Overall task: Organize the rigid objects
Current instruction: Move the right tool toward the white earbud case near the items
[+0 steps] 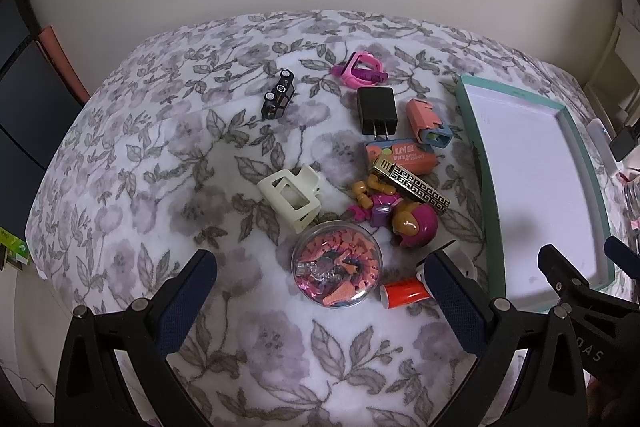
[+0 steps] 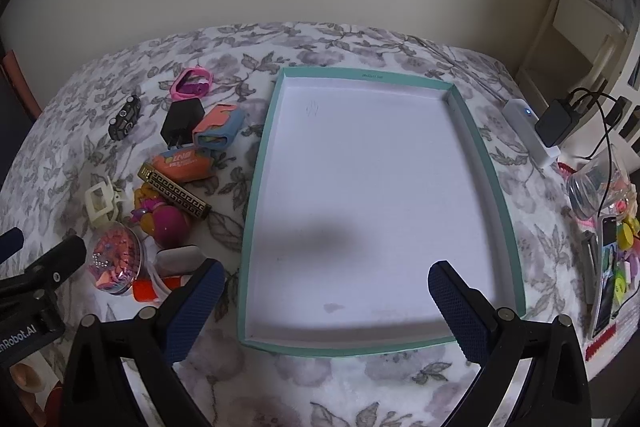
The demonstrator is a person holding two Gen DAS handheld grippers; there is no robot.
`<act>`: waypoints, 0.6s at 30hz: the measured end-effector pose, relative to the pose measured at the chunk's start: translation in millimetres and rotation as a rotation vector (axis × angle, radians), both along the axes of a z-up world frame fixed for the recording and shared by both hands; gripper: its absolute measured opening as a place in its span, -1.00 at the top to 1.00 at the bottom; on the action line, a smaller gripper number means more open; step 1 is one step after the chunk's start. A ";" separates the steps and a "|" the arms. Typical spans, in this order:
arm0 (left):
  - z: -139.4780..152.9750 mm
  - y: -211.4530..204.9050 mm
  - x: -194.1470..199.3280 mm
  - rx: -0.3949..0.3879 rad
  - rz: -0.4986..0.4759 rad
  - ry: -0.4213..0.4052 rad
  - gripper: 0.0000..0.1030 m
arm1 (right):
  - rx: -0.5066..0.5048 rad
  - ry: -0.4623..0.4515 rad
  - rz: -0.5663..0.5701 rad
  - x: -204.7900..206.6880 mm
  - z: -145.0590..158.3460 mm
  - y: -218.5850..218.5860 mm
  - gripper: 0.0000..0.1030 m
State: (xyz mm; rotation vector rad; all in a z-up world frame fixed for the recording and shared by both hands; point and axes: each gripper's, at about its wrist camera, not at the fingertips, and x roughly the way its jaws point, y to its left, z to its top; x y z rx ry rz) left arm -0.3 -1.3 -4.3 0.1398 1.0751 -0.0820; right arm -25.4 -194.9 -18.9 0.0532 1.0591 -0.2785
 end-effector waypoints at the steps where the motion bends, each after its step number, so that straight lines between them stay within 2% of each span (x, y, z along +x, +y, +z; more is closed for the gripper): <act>1: 0.1 0.2 0.0 -0.001 0.000 0.000 -1.00 | -0.002 0.001 0.000 0.1 -0.2 0.2 -1.00; 18: -1.8 1.6 2.5 -0.007 0.011 0.009 -1.00 | -0.019 -0.006 0.015 1.1 1.1 4.6 -1.00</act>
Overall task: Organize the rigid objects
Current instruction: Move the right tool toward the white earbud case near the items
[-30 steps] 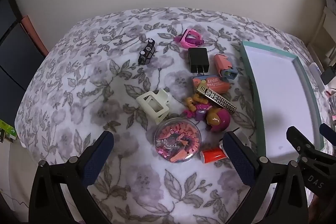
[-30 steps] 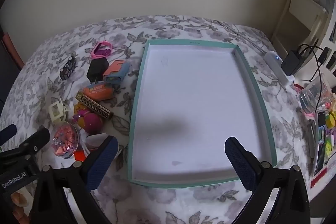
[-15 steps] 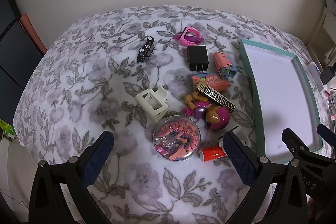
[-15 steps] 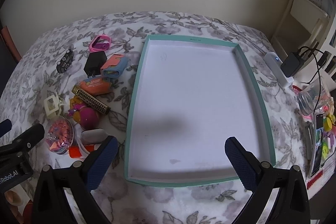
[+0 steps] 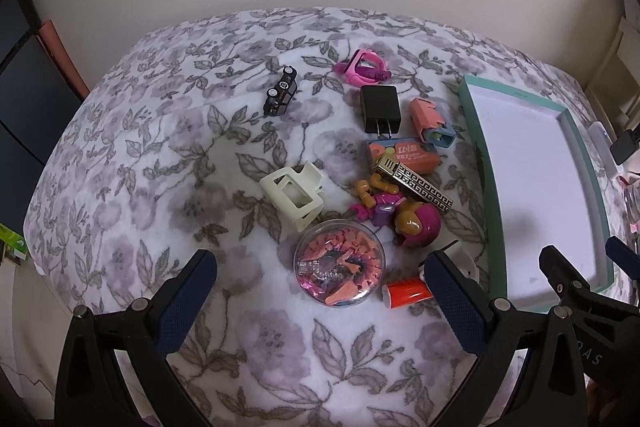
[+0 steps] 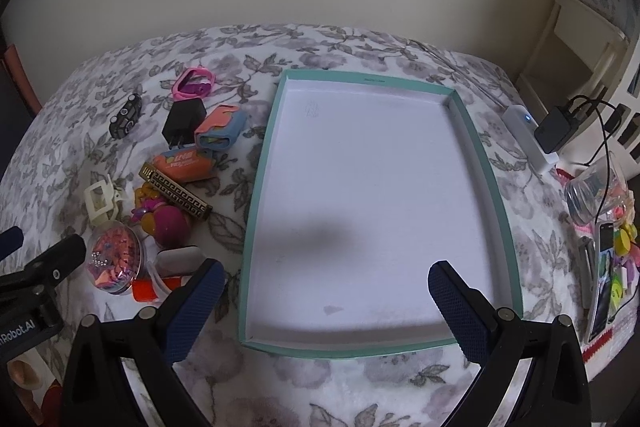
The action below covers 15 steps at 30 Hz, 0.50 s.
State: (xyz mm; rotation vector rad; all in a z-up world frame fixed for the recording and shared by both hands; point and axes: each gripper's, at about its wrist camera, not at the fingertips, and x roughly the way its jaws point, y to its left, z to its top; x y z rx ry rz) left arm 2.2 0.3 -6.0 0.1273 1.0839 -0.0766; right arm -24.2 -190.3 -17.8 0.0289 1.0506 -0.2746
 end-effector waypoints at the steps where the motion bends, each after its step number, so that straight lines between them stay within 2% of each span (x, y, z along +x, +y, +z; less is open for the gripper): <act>1: 0.0 0.2 -0.1 0.002 0.001 -0.002 -1.00 | -0.001 -0.001 0.003 -0.1 0.3 0.7 -1.00; 15: -4.0 1.2 2.3 0.035 -0.001 0.003 -1.00 | 0.000 -0.029 0.046 -0.8 8.1 10.7 -1.00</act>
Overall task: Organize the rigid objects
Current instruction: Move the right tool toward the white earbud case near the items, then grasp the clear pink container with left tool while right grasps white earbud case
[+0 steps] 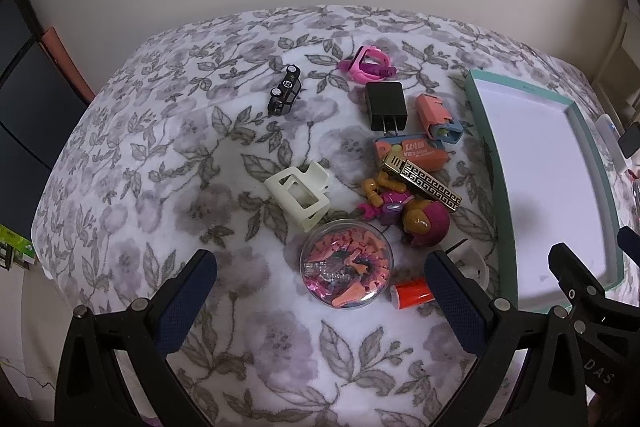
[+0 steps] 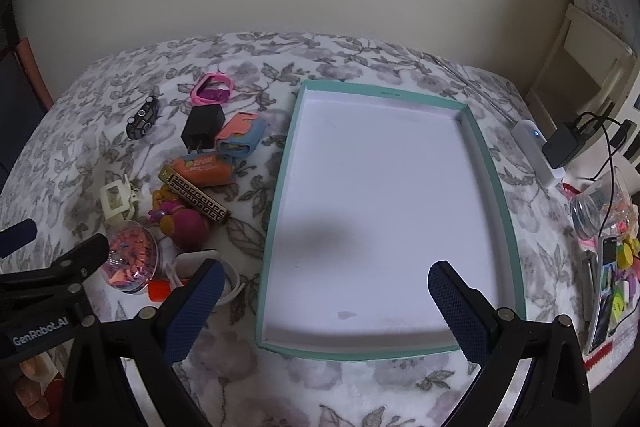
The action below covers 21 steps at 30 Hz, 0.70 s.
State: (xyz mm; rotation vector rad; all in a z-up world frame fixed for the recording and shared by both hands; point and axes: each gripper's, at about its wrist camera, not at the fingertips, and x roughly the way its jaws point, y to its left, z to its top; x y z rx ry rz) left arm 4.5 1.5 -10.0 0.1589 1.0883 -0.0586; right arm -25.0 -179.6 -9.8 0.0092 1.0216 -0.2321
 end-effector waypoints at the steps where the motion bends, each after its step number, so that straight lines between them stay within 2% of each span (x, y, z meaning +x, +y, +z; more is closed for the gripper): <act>1: -0.2 0.3 0.7 -0.001 0.000 0.003 -1.00 | 0.000 0.000 0.003 0.5 0.0 0.8 -1.00; 5: -1.6 8.6 7.2 -0.031 0.025 0.017 -1.00 | 0.042 0.007 0.021 3.4 -1.2 3.5 -1.00; 9: -1.8 29.7 20.7 -0.114 0.103 0.033 -1.00 | 0.090 0.017 0.059 11.0 -3.6 11.9 -1.00; 12: -7.3 39.4 29.1 -0.142 0.156 0.063 -1.00 | 0.139 0.026 0.103 18.4 -5.4 23.2 -0.99; 21: -38.1 34.7 42.4 -0.205 0.164 0.184 -1.00 | 0.164 0.141 0.237 36.7 -32.0 59.6 -0.64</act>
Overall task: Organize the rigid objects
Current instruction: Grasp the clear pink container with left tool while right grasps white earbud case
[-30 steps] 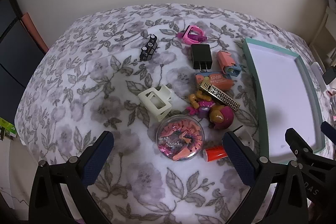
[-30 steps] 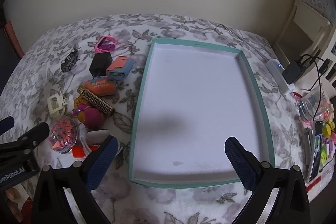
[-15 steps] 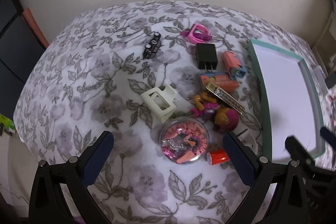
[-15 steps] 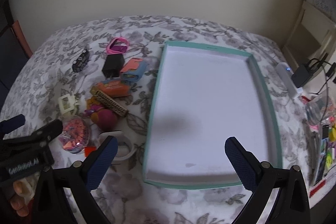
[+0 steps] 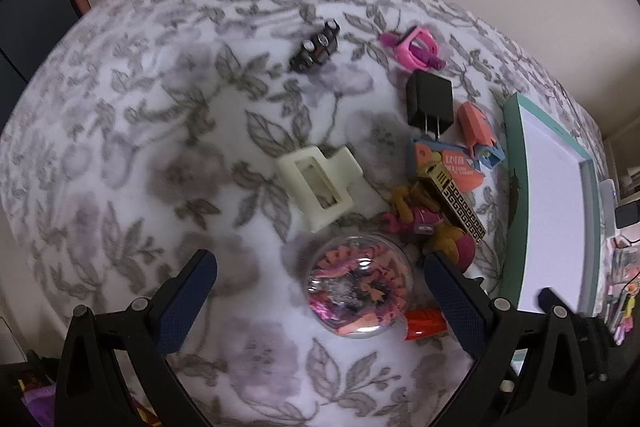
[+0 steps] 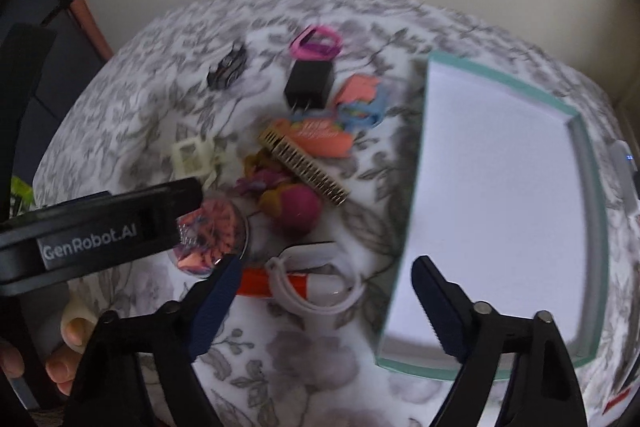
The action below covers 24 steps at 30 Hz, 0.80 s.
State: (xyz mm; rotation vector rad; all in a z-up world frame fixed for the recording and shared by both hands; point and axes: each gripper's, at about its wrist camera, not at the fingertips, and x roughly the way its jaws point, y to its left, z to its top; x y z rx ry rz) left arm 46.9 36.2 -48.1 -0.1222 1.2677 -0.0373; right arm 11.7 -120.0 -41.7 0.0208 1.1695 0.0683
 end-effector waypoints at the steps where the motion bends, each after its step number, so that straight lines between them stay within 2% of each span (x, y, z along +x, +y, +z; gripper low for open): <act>1: -2.1 -1.7 0.2 -0.010 -0.008 0.007 -1.00 | 0.009 0.014 0.009 1.8 -4.0 1.5 -0.63; 6: -9.8 -12.7 0.5 -0.016 -0.043 0.020 -1.00 | 0.031 0.057 0.022 7.5 -18.4 3.9 -0.51; 9: -14.9 -17.5 1.8 -0.016 -0.056 0.031 -1.00 | 0.038 0.070 0.034 7.0 -21.2 4.9 -0.35; 12: -21.2 -20.4 2.9 -0.019 -0.066 0.051 -0.96 | 0.045 0.075 0.047 7.3 -24.1 6.7 -0.08; 16: -27.1 -22.7 3.4 -0.017 -0.080 0.072 -0.72 | 0.050 0.080 0.062 8.9 -27.0 10.0 0.11; 19: -32.2 -27.3 4.4 0.000 -0.099 0.082 -0.61 | 0.045 0.077 0.065 8.7 -27.1 10.3 0.16; 21: -35.9 -30.9 5.1 0.003 -0.112 0.091 -0.42 | 0.046 0.074 0.065 8.6 -27.3 10.0 0.19; 22: -36.5 -31.4 5.1 0.003 -0.114 0.091 -0.43 | 0.049 0.075 0.066 8.6 -27.6 10.1 0.30; 24: -36.7 -32.1 5.3 0.004 -0.116 0.087 -0.42 | 0.056 0.080 0.070 8.3 -28.6 10.9 0.33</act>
